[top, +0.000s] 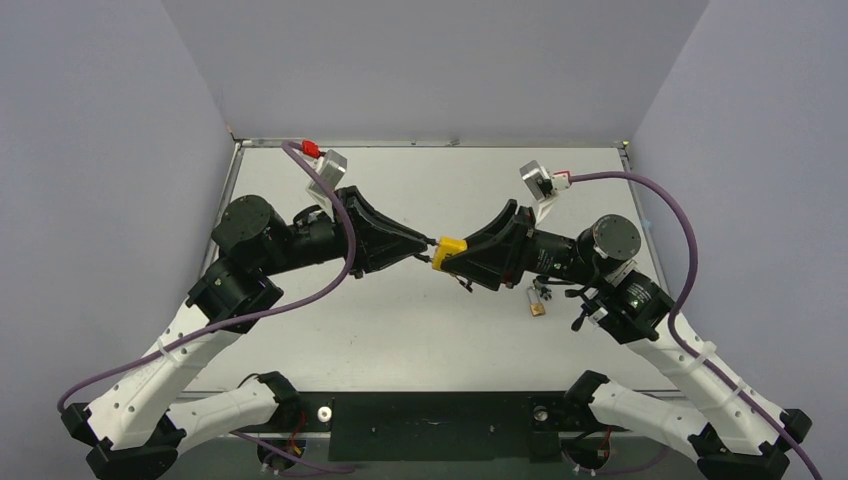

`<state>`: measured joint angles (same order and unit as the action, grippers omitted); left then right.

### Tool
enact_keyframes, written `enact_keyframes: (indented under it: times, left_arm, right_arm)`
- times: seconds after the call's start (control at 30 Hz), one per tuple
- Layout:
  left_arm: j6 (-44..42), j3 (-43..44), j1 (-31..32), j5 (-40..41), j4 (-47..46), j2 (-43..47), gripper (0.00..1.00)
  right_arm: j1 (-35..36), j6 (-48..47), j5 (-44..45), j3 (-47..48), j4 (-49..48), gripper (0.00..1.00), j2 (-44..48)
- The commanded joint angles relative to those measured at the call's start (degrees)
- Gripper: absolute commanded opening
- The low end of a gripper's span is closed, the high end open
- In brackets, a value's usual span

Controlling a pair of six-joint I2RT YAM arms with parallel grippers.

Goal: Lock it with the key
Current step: Lock the lock.

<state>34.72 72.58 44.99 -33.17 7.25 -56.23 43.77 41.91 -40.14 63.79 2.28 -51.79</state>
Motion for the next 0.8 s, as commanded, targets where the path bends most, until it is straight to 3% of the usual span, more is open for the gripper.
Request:
enact_keyframes:
  times: [0.0, 0.4, 0.77]
  left_arm:
    - [-2.6, -1.7, 3.5, -1.4, 8.3, -2.6, 0.0]
    - [0.5, -1.6, 5.0, -0.5, 6.9, -1.6, 0.0]
    - [0.9, -0.7, 10.2, 2.9, 7.3, -3.7, 0.0]
  right_arm:
    - [0.6, 4.2, 1.2, 1.8, -18.1, 0.0, -2.3]
    - [0.8, 0.2, 6.9, 3.4, -13.9, 0.0, -3.7]
    - [3.4, -5.3, 11.3, 6.5, -8.8, 0.0, -6.4]
